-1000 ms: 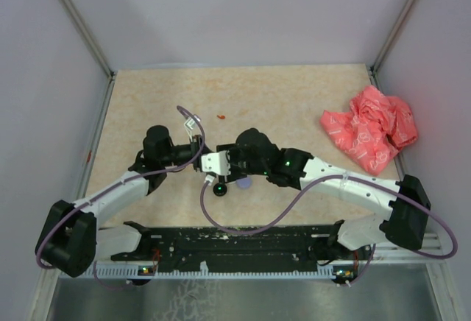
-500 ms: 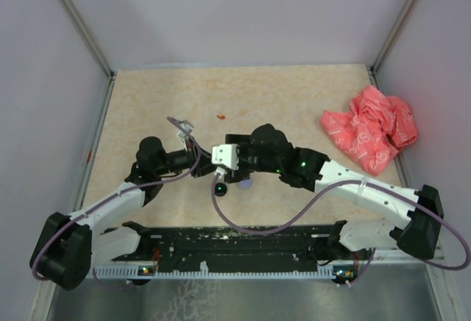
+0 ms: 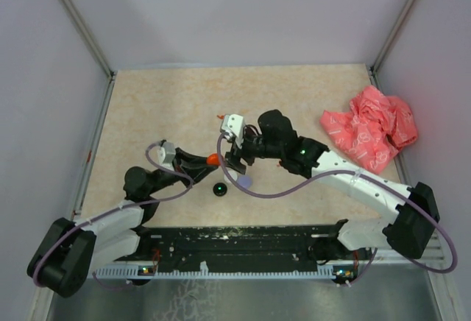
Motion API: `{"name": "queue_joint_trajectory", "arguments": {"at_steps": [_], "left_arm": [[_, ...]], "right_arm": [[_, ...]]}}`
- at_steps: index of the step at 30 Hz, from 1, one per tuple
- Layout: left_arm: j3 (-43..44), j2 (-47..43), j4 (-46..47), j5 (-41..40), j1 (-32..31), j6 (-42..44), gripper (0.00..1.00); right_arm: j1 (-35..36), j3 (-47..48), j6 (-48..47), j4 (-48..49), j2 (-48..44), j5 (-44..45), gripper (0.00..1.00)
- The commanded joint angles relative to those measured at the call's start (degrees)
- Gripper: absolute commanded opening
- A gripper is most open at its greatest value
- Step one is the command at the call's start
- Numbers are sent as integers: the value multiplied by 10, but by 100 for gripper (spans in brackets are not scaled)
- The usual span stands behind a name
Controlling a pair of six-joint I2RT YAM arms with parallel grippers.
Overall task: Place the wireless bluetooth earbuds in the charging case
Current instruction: Open the charging case.
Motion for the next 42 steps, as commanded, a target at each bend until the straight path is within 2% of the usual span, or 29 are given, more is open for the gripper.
{"name": "queue_joint_trajectory", "arguments": {"at_steps": [1,12,18,29,35,40,42], "left_arm": [[-13,9,141,6,-2,45,0],[-14,44,173,73,-2,107,0],[-18,56,212,115,-2,109,0],[-27,77,223,136,-3,133,0],[-30,74,200,91,-2,145,0],[-39,50,117,0,-2,165,0],[-43,37,92,-31,-2,165,0]], "right_arm": [[-9,28,63,60,17,-55,71],[-43,22,85,90,18,-87,71],[-55,23,87,84,18,-72,71],[-68,38,118,80,24,-65,71],[-68,40,135,69,25,-49,71],[-71,34,165,33,8,21,71],[-76,27,189,12,1,55,75]]}}
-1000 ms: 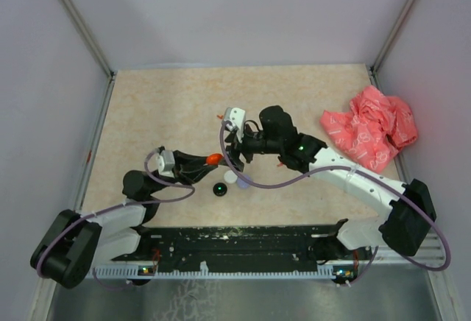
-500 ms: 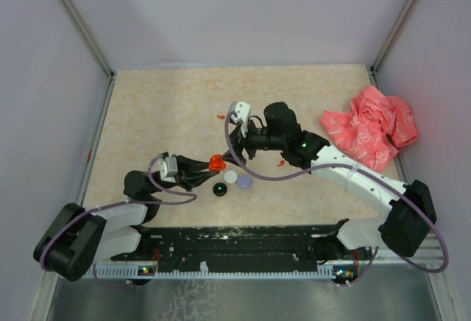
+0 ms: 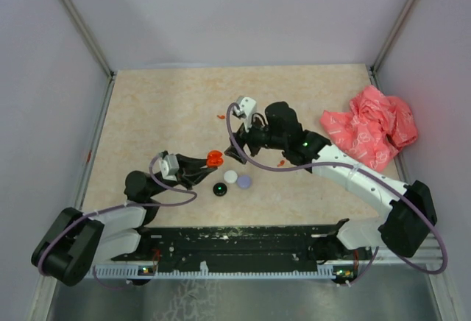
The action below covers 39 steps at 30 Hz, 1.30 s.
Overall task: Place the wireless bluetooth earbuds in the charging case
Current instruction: Open the charging case, then pick up the earbud from the center of the board.
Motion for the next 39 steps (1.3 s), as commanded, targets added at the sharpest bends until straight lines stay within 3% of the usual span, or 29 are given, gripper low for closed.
{"name": "queue_joint_trajectory", "arguments": {"at_steps": [1,7,15,29,39], "left_arm": [[-15,-30,-59,-86,-3,17,0],[-22,-71,-122,-125,-3,14,0],[-26,-93,-147,-145,-3,17,0],[-19,-108,-193,-137,-3,35,0],[-16,-108,-200,-136,-3,41,0]], "right_arm": [[-15,21,53,-30,-30,98,77],[-34,-22,120,-107,-42,239,82],[-71,-90,191,-140,-21,382,76],[-139,-109,245,-96,104,344,44],[-150,-113,244,-70,160,317,36]]}}
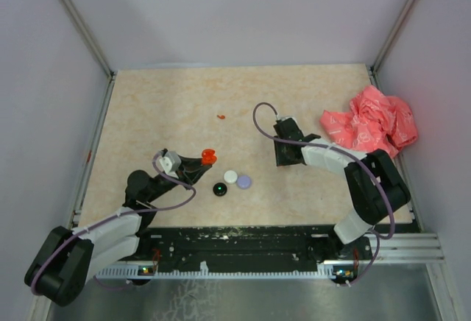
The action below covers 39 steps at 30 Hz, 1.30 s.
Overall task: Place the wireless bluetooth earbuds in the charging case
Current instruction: Pick up the earbud from the center of the board, then place the earbud in the charging case.
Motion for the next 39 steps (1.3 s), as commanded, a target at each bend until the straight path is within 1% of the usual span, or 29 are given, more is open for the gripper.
{"name": "queue_joint_trajectory", "arguments": {"at_steps": [1,9,13,14,17,19,23,28,32,35,39], "left_arm": [[5,-6,0,2,-2,10,0],[9,3,1,9,-2,11,0],[9,4,2,12,-2,10,0],[9,4,2,12,-2,10,0],[10,6,4,14,-2,5,0],[11,9,6,16,-2,0,0],[12,15,20,19,-2,-8,0],[15,20,36,13,-2,-22,0],[19,29,51,12,-3,-33,0],[20,41,81,18,-2,-41,0],[21,61,125,24,-3,-51,0]], "right_arm": [[-5,2,7,40,12,-10,35],[-10,4,7,49,32,-16,31],[-11,3,6,44,38,-16,24],[-11,2,5,41,36,-17,21],[-11,0,-2,31,24,-17,19],[-10,-2,-7,24,11,-17,14],[-1,4,-16,11,-30,-15,13],[34,24,-39,1,-104,20,13],[78,54,-71,-2,-150,62,13],[113,68,-94,18,-183,88,13],[161,79,-121,57,-217,114,10]]}}
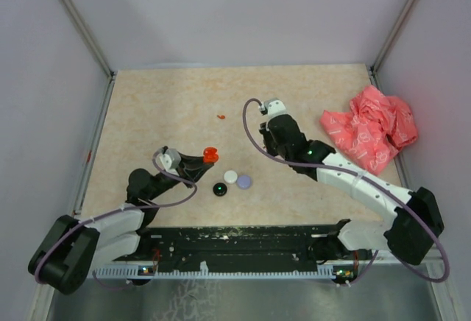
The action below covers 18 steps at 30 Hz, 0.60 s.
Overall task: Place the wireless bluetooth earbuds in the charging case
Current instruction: Place the earbud in the charging case.
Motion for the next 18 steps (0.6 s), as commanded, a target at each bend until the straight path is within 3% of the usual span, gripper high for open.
{"name": "queue_joint_trajectory", "arguments": {"at_steps": [1,10,18], "left_arm": [[15,18,83,13,-2,-19,0],[12,51,171,12,-2,-41,0],[5,80,253,39,-2,-28,0]], "right_arm": [[48,40,-50,62,-47,55,10],[188,53,-175,186,-48,133,10],[275,36,-283,298,-34,134,10]]}}
